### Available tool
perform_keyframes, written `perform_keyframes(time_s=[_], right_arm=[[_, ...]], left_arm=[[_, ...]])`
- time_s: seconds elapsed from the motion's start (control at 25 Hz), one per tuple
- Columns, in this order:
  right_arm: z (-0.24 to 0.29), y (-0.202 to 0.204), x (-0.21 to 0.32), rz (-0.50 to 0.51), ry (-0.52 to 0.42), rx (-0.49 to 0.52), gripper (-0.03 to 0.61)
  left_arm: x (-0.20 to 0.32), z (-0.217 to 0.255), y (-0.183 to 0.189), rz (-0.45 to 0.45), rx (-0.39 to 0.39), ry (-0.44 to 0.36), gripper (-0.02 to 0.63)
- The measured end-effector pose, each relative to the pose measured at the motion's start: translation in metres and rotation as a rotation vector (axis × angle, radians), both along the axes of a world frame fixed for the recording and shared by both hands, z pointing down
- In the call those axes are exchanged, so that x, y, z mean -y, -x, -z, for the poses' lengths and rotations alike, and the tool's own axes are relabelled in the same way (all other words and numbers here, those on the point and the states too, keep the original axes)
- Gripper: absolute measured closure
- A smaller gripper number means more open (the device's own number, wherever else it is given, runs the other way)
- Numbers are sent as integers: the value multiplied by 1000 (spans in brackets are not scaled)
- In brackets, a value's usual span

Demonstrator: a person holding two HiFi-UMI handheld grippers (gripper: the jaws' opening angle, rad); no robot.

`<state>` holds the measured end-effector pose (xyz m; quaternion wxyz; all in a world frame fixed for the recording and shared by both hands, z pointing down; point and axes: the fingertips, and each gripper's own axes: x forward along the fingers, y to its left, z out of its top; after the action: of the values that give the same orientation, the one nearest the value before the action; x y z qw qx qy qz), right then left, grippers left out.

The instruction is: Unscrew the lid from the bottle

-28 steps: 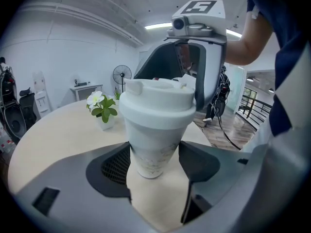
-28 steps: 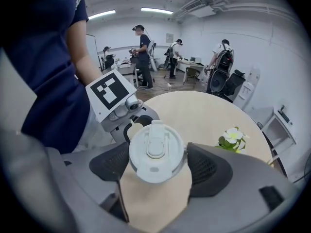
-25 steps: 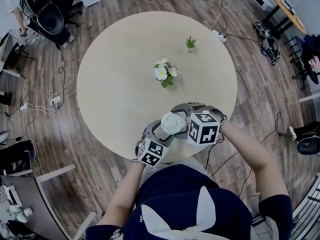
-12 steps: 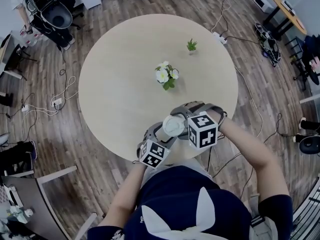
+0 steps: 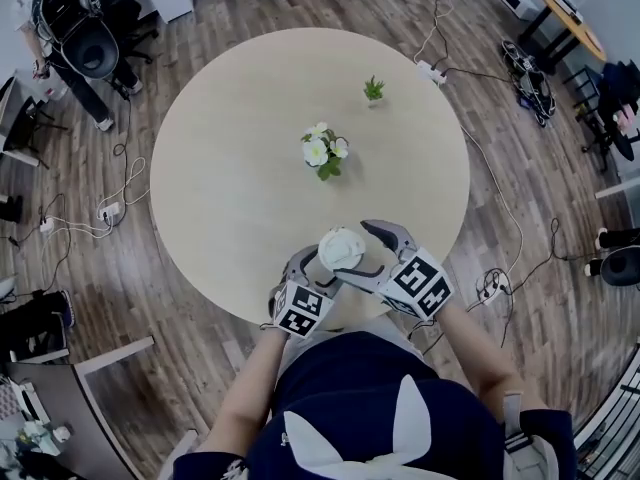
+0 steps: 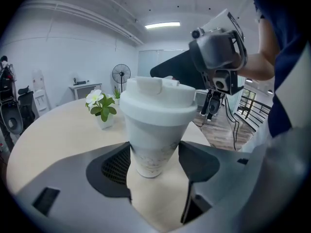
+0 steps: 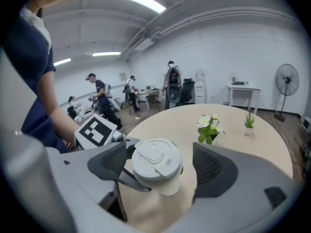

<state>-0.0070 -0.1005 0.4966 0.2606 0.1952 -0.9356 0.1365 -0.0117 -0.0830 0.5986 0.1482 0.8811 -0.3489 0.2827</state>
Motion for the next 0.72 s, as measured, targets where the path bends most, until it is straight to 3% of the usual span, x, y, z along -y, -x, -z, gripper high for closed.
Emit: perform_keyframes(time_s=[0.12,0.24,0.52,0.72], right_arm=[[-4,-1,3,-172,10,62,153],[-11,2,2,-256,12,61,149],[-32,10,0,-280,-5,-45,148],[-35,12,0,-270,5,-64,158]], left_arm=[[1,0,0,-1,1,0,301],[0,-1,0,1,3,1,301],[-1,0,-2,-3,5,3,301],[-1,-1,-1,-4,0,1,301]])
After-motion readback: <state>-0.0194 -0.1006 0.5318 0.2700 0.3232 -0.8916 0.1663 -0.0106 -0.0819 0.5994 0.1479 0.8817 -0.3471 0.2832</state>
